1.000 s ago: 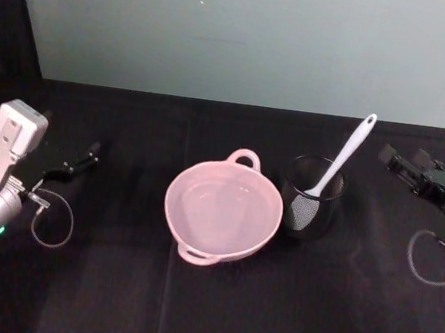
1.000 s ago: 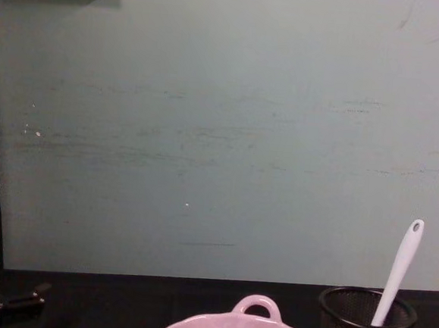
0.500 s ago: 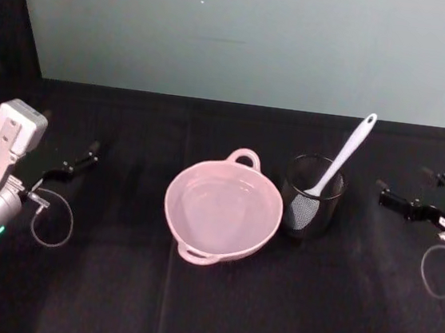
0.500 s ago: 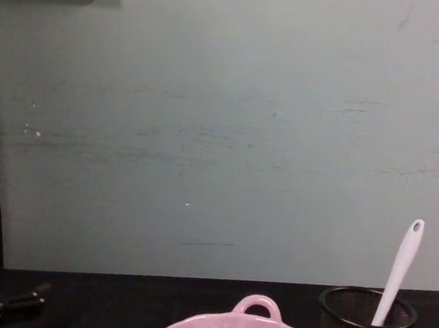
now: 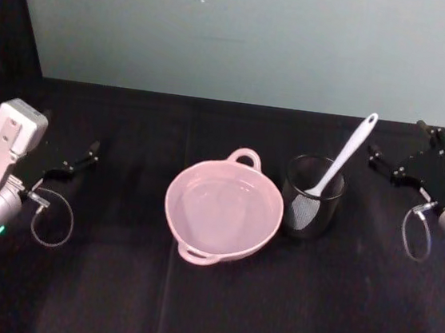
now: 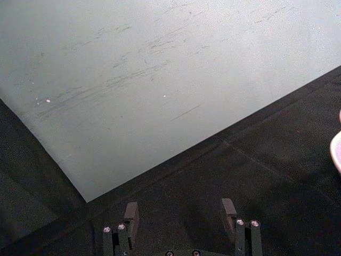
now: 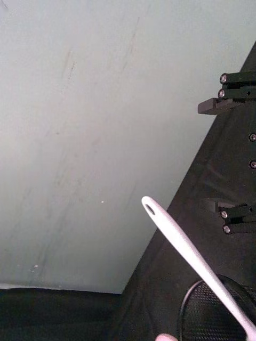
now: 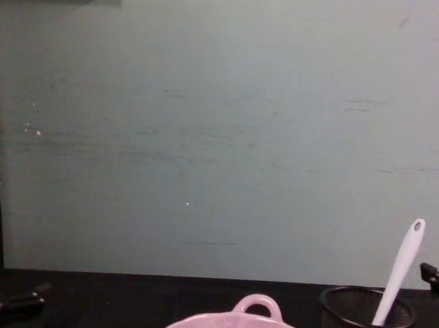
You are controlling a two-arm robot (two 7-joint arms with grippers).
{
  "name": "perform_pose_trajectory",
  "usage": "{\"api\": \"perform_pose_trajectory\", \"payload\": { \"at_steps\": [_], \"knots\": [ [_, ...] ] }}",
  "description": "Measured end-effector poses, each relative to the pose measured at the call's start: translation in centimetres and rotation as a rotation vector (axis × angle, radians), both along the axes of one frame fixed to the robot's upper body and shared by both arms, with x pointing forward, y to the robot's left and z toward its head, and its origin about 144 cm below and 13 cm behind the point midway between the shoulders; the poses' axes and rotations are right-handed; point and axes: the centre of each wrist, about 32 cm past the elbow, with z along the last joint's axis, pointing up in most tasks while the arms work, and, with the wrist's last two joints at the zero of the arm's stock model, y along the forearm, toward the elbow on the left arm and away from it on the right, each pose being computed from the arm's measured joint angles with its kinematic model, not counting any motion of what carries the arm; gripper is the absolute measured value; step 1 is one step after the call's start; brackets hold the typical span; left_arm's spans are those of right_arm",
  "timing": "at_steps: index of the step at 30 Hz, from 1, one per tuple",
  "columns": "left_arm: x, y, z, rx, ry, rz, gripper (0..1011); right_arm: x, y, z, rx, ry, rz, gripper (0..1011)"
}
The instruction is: Use the one hand to pick up the spoon and stir the clear water in the bowl.
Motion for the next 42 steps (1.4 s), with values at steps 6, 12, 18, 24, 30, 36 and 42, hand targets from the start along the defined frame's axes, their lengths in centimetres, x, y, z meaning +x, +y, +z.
{"api": "perform_pose_trajectory", "payload": {
  "at_steps": [6, 12, 18, 24, 30, 36, 42],
  "knots": [
    [0.0, 0.0, 0.0, 0.000, 0.000, 0.000, 1011, 0.5, 0.9, -1.2, -0.011, 0.041, 0.007, 1002],
    [0.0, 0.0, 0.0, 0.000, 0.000, 0.000, 1011, 0.4, 1.6, -1.8, -0.033, 0.117, -0.035, 1002],
    [0.0, 0.0, 0.0, 0.000, 0.000, 0.000, 1011, -0.1, 2.2, -0.9, -0.030, 0.115, -0.093, 1002],
    [0.0, 0.0, 0.0, 0.000, 0.000, 0.000, 1011, -0.1, 2.6, -0.2, -0.027, 0.124, -0.119, 1002],
    [0.0, 0.0, 0.0, 0.000, 0.000, 0.000, 1011, -0.1, 2.6, -0.2, -0.028, 0.122, -0.118, 1002],
    [0.0, 0.0, 0.0, 0.000, 0.000, 0.000, 1011, -0.1, 2.5, -0.2, -0.028, 0.122, -0.116, 1002],
    [0.0, 0.0, 0.0, 0.000, 0.000, 0.000, 1011, -0.1, 2.5, -0.3, -0.028, 0.120, -0.115, 1003]
  ]
}}
